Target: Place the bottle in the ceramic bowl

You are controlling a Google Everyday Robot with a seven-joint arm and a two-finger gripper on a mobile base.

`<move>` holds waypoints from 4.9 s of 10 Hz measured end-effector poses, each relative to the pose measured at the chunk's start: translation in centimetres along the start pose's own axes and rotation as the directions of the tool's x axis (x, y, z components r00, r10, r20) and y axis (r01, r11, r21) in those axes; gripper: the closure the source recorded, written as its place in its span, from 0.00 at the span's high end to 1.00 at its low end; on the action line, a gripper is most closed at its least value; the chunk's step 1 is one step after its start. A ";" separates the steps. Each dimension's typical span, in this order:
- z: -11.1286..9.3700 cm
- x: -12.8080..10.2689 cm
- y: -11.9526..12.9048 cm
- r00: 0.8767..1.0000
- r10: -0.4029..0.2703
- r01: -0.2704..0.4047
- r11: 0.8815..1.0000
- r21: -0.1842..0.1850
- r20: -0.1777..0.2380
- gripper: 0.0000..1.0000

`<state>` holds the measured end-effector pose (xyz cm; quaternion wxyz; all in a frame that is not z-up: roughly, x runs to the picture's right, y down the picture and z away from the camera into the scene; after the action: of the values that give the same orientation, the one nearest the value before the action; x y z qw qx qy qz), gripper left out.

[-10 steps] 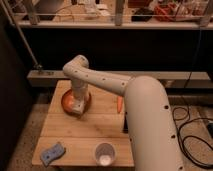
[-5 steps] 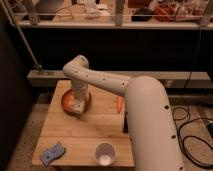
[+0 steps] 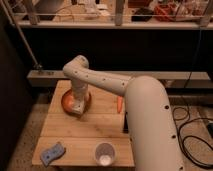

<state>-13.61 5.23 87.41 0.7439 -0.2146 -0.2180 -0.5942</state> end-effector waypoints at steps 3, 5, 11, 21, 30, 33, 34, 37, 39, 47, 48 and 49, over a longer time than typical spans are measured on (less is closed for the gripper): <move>0.0 0.0 0.0 1.000 -0.004 0.004 1.000 0.000 0.000 0.30; 0.0 0.0 0.0 1.000 -0.006 0.006 1.000 0.000 0.000 0.37; 0.0 0.0 0.0 1.000 -0.015 0.015 1.000 0.002 -0.001 0.37; 0.0 0.0 0.0 1.000 -0.027 0.027 1.000 0.003 -0.001 0.37; 0.0 0.0 -0.1 0.999 -0.038 0.038 0.999 0.004 -0.001 0.37; -0.1 0.0 -0.1 0.999 -0.042 0.042 0.999 0.004 -0.002 0.37; -0.1 0.0 -0.1 0.999 -0.043 0.043 0.999 0.004 -0.001 0.37; 0.0 0.0 -0.1 0.999 -0.047 0.047 0.999 0.004 -0.002 0.37; 0.0 0.0 -0.1 0.999 -0.049 0.049 0.999 0.004 -0.001 0.37; -0.1 0.0 -0.1 0.998 -0.060 0.060 0.998 0.005 -0.004 0.37; -0.2 0.0 -0.1 0.998 -0.061 0.061 0.998 0.006 -0.005 0.37; -0.2 0.0 -0.1 0.998 -0.063 0.063 0.998 0.006 -0.005 0.37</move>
<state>-13.70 5.10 87.31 0.7260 -0.2041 -0.2245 -0.6172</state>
